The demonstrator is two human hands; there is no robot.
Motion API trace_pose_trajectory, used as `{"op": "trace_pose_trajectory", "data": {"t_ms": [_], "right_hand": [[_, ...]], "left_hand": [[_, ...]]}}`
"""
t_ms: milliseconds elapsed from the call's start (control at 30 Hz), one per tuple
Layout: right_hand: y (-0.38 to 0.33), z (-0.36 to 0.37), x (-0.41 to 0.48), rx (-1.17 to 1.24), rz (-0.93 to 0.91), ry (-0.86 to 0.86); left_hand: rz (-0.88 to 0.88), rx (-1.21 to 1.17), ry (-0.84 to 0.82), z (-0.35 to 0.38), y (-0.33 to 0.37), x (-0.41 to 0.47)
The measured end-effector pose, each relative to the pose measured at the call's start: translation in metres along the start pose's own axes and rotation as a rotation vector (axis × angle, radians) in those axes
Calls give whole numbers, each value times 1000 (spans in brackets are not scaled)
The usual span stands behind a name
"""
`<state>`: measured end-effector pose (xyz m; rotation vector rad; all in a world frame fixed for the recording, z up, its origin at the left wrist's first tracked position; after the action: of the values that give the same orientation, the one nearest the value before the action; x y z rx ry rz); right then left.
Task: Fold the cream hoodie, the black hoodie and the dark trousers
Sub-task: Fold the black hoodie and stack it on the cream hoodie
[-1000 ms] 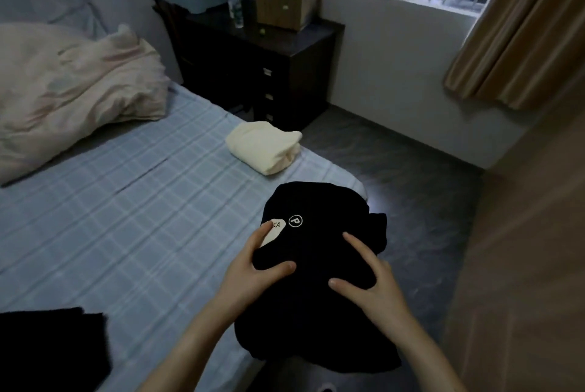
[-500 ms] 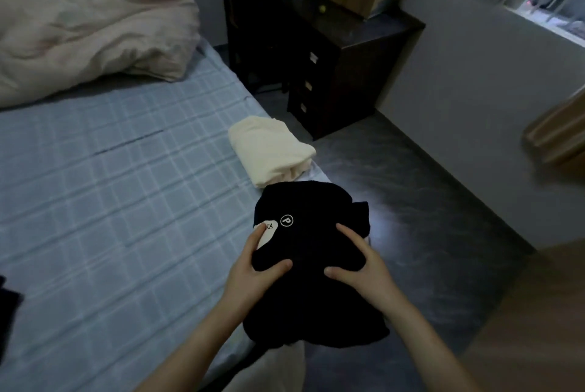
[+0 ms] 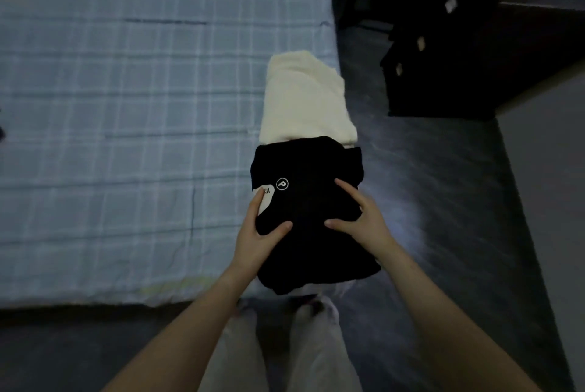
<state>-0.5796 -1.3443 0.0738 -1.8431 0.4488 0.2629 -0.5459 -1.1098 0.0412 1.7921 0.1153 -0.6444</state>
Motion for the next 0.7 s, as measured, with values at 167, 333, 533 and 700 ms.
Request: {"op": "trace_pose_trajectory", "data": {"t_ms": [167,333,533,700], "right_hand": [[74,-6,38,13,22,-64],[98,-22,35,118,18,-66],[114,-36,28,2,137,-38],[52,0,27,-568,-276,205]], "left_hand": [[-51,120,1,27,-47,43],[-13,67,13,27,-49,37],[-5,355,42,34,-42,37],[284,892,52,54,-16,32]]}}
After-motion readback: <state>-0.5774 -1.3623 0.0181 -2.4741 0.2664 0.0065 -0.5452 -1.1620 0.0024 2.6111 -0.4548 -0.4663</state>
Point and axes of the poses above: each hand's wrist, its own x-axis towards the middle knuckle, its own z-axis out of the palm, y = z × x, the point moved 2 cm from there along x, towards the middle knuckle, and after that the axes turned 4 degrees about x, right-handed, at the moved point
